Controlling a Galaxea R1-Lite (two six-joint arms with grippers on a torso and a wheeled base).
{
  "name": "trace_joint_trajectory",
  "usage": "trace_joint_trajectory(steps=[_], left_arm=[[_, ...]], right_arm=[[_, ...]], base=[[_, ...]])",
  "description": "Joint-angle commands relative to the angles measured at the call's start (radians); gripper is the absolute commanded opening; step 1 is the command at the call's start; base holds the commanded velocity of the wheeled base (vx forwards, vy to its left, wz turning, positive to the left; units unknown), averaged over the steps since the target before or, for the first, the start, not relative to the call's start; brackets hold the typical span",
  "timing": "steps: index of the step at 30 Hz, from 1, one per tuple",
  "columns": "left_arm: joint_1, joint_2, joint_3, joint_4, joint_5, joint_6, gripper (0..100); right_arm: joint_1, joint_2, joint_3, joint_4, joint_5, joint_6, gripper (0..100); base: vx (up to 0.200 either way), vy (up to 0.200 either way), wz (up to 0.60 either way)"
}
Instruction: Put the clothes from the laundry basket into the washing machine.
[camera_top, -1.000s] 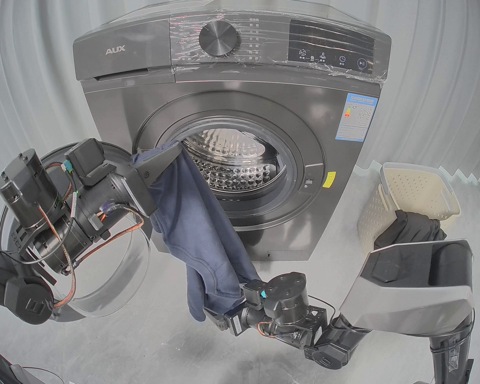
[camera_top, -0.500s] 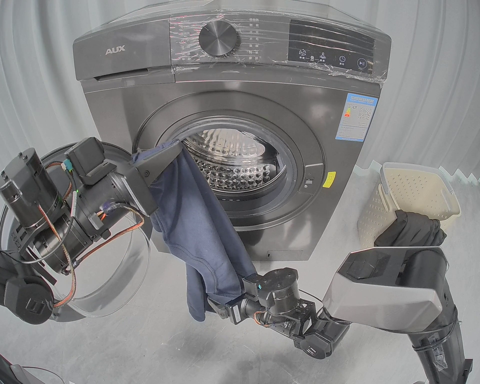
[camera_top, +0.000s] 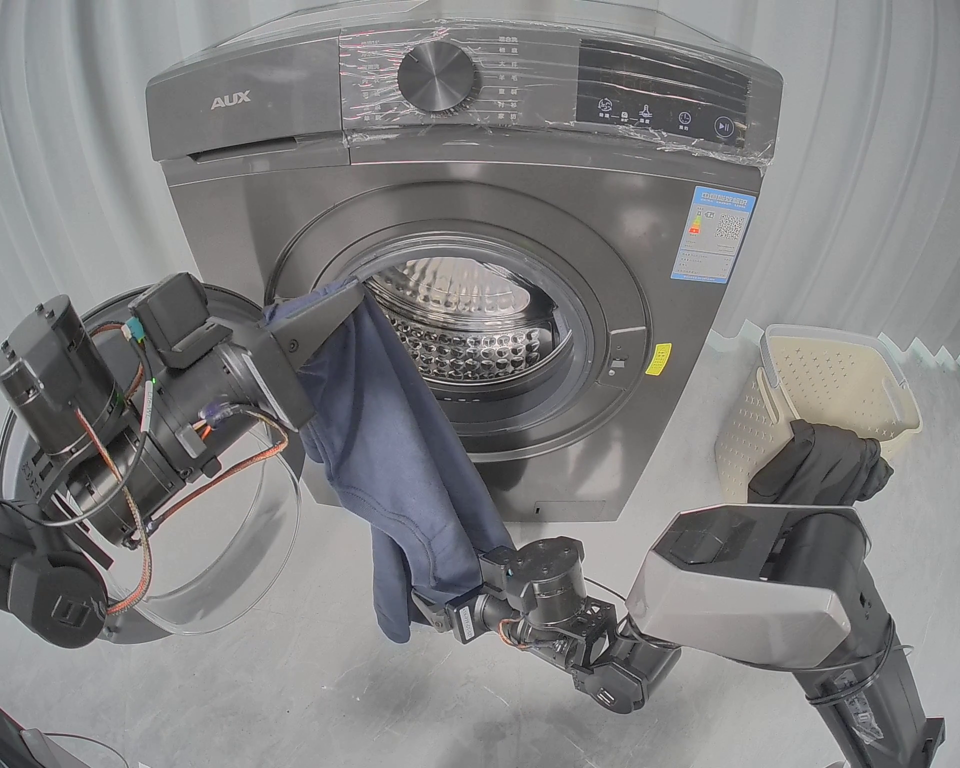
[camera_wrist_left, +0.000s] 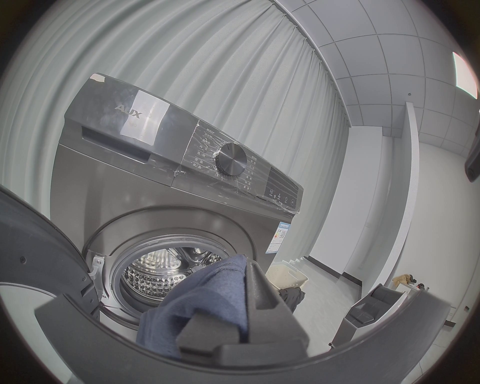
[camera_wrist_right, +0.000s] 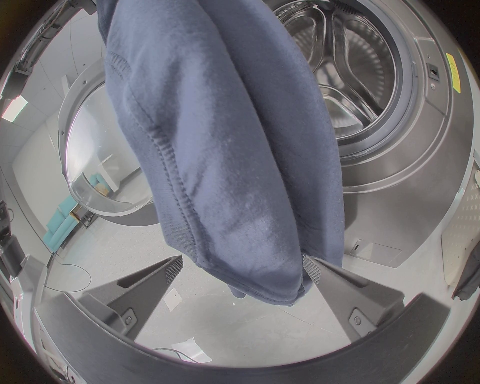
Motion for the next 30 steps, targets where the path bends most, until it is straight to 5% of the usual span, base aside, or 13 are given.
trace_joint_trajectory(steps=[1,8,9,17,26,30], left_arm=[[0.000,-0.001,0.001,0.000,0.001,0.000,0],[-0.004,-0.003,0.001,0.000,-0.001,0.000,0],[-0.004,-0.003,0.001,0.000,-0.001,0.000,0],[0.003,-0.001,0.006,0.000,-0.001,-0.002,0],[0.017,-0.006,0.012,0.000,-0.001,-0.002,0],[0.023,-0.010,0.015,0.000,-0.001,0.000,0]], right_arm=[[-0.005,0.036,-0.036,-0.002,-0.006,0.004,100],[-0.008,0.053,-0.076,-0.001,-0.021,0.012,100],[-0.008,0.053,-0.076,-0.001,-0.021,0.012,0],[-0.031,0.004,-0.041,-0.012,-0.032,0.016,0],[-0.140,-0.312,0.215,-0.018,-0.020,-0.007,0],[-0.189,-0.492,0.332,-0.045,0.018,-0.033,0]], base=[[0.000,0.000,0.00],[0.000,0.000,0.00],[0.000,0.000,0.00],[0.000,0.000,0.00],[0.000,0.000,0.00],[0.000,0.000,0.00]])
